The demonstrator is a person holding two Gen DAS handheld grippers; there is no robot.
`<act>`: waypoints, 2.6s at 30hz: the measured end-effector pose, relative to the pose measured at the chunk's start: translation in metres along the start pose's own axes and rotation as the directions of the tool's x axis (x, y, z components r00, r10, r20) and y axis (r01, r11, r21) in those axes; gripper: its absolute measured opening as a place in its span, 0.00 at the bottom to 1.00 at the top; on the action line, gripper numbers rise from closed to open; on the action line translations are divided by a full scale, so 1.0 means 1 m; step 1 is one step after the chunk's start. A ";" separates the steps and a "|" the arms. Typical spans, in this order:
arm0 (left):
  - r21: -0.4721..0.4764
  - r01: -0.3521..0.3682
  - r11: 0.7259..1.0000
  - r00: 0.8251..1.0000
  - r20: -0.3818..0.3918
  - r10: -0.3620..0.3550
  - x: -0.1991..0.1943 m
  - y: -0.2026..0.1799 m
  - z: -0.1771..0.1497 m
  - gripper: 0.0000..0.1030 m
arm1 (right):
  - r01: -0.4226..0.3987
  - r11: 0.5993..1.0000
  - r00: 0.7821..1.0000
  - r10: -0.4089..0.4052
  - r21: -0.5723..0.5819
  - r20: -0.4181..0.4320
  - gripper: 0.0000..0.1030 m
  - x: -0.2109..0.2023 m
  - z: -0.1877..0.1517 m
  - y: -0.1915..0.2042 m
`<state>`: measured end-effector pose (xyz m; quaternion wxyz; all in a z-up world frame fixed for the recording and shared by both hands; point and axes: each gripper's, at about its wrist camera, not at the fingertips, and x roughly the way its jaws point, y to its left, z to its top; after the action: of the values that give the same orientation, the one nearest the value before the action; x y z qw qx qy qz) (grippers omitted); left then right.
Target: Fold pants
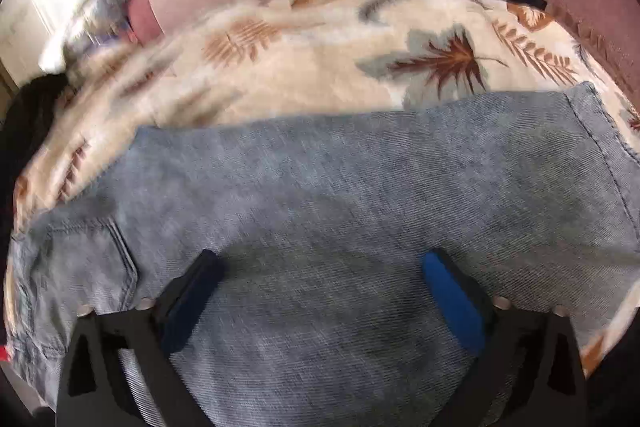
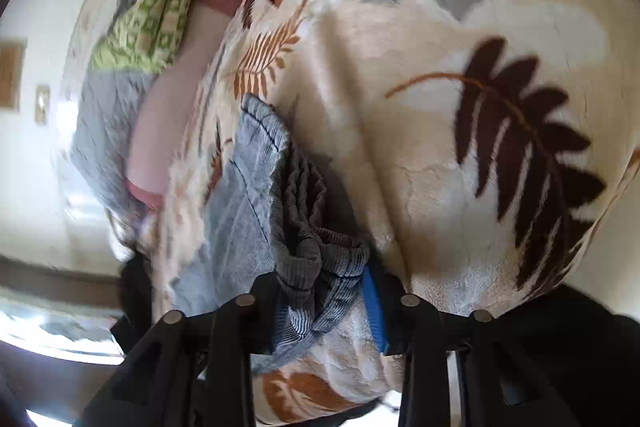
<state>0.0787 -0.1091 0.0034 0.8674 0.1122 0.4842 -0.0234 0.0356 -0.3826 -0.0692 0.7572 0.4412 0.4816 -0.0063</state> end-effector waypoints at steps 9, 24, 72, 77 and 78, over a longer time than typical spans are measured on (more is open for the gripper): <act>0.003 0.060 0.998 0.997 -0.042 -0.060 -0.004 0.001 -0.005 0.99 | 0.070 0.998 0.998 -0.070 0.001 0.001 0.28 0.002 0.002 0.006; -0.211 0.273 0.939 0.961 0.017 -0.276 -0.019 0.062 0.001 0.99 | 0.079 0.843 0.990 -0.003 -0.533 0.140 0.25 -0.027 -0.070 0.188; -0.085 0.110 0.990 0.994 -0.006 -0.110 -0.024 0.075 -0.042 1.00 | -0.415 0.894 0.852 0.316 -0.168 -0.418 0.61 0.163 -0.025 0.172; -0.075 0.120 0.990 0.993 0.006 -0.119 -0.020 0.073 -0.040 1.00 | -0.484 0.860 0.810 0.371 -0.161 -0.455 0.66 0.116 -0.058 0.157; -0.074 0.120 0.990 0.993 0.011 -0.119 -0.020 0.074 -0.041 1.00 | -0.470 0.871 0.805 0.357 -0.143 -0.473 0.71 0.118 -0.070 0.146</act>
<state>0.0446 -0.0298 0.0119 0.8695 0.0504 0.4880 -0.0576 0.1118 -0.1976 -0.0693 0.6639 0.4261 0.5250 0.3194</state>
